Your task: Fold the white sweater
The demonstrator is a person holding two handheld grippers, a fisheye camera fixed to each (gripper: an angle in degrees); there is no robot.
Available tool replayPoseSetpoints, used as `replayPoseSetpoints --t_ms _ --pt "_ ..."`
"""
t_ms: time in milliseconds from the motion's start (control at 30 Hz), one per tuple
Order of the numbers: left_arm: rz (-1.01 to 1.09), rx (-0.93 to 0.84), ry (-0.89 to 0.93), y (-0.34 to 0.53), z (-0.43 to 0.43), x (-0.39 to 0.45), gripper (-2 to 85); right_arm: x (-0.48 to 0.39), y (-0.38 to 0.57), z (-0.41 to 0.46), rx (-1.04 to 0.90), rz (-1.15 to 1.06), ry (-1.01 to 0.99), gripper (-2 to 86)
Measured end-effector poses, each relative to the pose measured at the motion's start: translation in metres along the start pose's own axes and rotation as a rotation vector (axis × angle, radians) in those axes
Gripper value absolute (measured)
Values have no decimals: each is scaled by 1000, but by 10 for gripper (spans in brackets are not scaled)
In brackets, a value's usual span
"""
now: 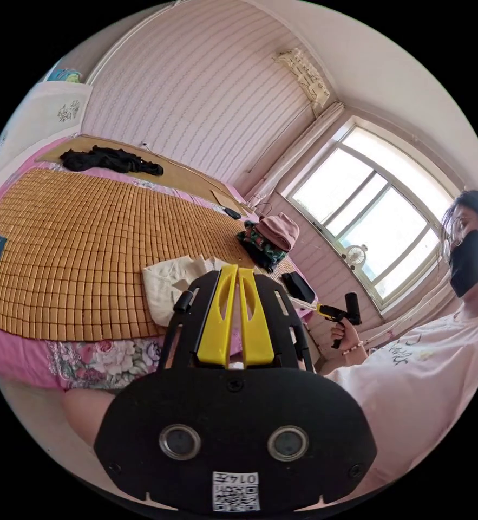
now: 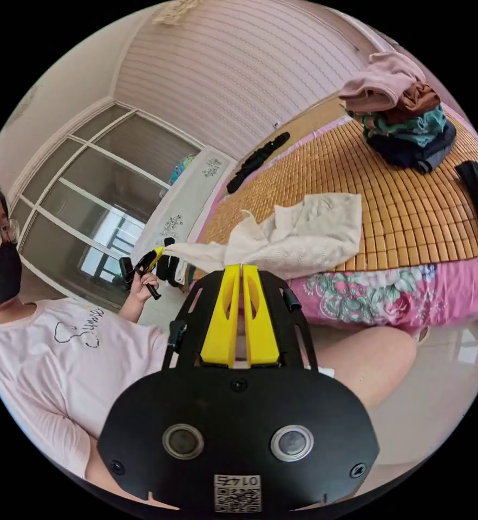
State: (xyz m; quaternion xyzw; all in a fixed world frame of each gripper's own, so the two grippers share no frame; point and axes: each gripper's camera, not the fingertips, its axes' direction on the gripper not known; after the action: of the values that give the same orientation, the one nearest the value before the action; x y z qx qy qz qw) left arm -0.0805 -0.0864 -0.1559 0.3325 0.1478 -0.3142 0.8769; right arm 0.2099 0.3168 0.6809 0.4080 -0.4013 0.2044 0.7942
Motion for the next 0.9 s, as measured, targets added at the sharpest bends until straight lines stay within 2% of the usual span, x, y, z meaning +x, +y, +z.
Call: replayPoseSetpoints --t_ms 67,133,300,400,433,467,600,767,900 --pt "-94 -46 25 32 -16 -35 -10 5 0 5 -100 148 125 -1" --pt "-155 -70 49 51 -25 -56 -10 1 -3 2 -111 208 202 0" --pt "-183 -83 87 74 -48 -83 -10 -53 -51 30 -151 65 340 11" --pt "-184 -56 101 76 -66 -94 -10 -66 -85 84 -323 -13 526 56" --pt "-183 -50 102 76 -73 -97 -10 -63 -92 103 -382 -6 578 98" --pt "-177 -46 93 76 -80 -100 -10 -57 -97 117 -437 11 579 150" --pt "-165 -33 74 77 -100 -106 -10 -23 -101 140 -563 136 522 170" --pt "-168 14 50 78 -126 -112 -10 12 -91 130 -559 227 440 76" --pt "-126 8 -1 77 -146 -108 -10 10 -84 83 -444 209 338 21"
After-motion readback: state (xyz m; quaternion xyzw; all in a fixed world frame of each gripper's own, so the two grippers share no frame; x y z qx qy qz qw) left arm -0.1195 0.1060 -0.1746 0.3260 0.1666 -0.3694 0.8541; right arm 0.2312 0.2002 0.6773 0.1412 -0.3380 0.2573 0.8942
